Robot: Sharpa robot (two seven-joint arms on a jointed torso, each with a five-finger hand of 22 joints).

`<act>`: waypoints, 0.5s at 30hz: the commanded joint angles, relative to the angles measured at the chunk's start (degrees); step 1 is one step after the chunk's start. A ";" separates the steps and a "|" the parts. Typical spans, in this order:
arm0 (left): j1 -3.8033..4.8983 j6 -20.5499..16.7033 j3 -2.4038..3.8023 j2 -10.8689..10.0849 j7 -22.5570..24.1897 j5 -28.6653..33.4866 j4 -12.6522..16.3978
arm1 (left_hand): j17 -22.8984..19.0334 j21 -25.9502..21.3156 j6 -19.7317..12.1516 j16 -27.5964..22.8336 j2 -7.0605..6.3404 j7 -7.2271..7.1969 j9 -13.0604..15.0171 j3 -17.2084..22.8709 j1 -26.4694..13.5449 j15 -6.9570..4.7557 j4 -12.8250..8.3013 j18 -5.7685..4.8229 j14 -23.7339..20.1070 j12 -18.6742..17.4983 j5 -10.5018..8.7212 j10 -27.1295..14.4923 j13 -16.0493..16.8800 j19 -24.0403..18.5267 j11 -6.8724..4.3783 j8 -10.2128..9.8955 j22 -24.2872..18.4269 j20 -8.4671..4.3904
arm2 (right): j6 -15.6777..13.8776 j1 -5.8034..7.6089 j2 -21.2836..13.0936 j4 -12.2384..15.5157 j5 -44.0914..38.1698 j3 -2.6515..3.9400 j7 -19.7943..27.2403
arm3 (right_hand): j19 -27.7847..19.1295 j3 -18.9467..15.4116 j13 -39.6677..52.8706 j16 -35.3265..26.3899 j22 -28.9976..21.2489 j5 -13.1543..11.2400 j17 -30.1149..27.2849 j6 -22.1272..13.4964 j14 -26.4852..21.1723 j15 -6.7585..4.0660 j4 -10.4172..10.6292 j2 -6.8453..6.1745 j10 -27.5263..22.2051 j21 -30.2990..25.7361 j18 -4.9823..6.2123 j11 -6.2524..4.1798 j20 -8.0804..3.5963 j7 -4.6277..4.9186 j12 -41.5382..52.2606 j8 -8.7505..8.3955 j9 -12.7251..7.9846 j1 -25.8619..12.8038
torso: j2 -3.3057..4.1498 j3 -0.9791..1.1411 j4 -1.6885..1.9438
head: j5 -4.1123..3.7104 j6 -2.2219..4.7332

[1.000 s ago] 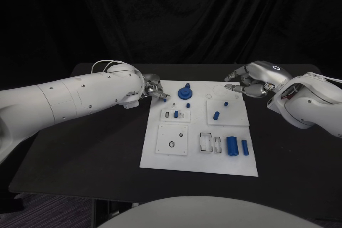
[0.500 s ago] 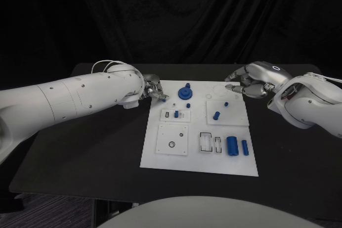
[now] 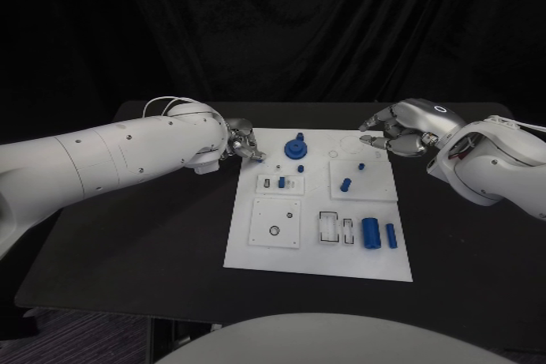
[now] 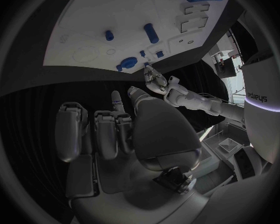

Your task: Assemble the parts on the task board

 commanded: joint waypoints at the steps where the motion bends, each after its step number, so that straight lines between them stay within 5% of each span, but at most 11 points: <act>1: -0.13 -1.26 0.04 -0.32 1.31 2.53 0.49 | 15.09 -0.33 0.74 0.15 -0.25 -0.12 0.22 1.19 0.63 -0.18 -0.37 -0.14 6.05 0.15 0.40 6.04 14.91 -0.08 -0.34 -0.09 8.71 -0.30 | 0.66 -0.12 -0.10 0.06 -0.19 0.04 -1.29 | 0.81 0.28 14.44 -0.39 11.58 0.31 13.12 0.36 5.21 0.29 0.11 -0.10 5.40 -0.24 0.36 0.29 0.36 -0.09 -0.29 -0.35 -0.05 0.53 | -0.02 -0.02 -0.02 | -0.03 -0.01; 15: -0.13 -2.32 0.04 -3.40 1.50 12.92 4.13 | 15.09 -0.56 2.81 0.15 -2.69 -0.54 0.81 7.28 0.37 -0.51 -1.75 -0.14 6.05 0.15 1.12 6.04 14.91 0.01 -0.74 0.32 9.03 -0.63 | 1.17 -0.12 -0.43 0.22 -0.19 0.04 -1.86 | 0.68 0.42 14.37 -0.56 11.50 0.39 12.99 0.40 5.16 0.30 0.01 -0.07 5.32 -0.49 0.42 0.30 0.36 -0.08 -0.37 -0.37 -0.09 0.61 | 0.02 -0.02 -0.04 | 0.00 -0.01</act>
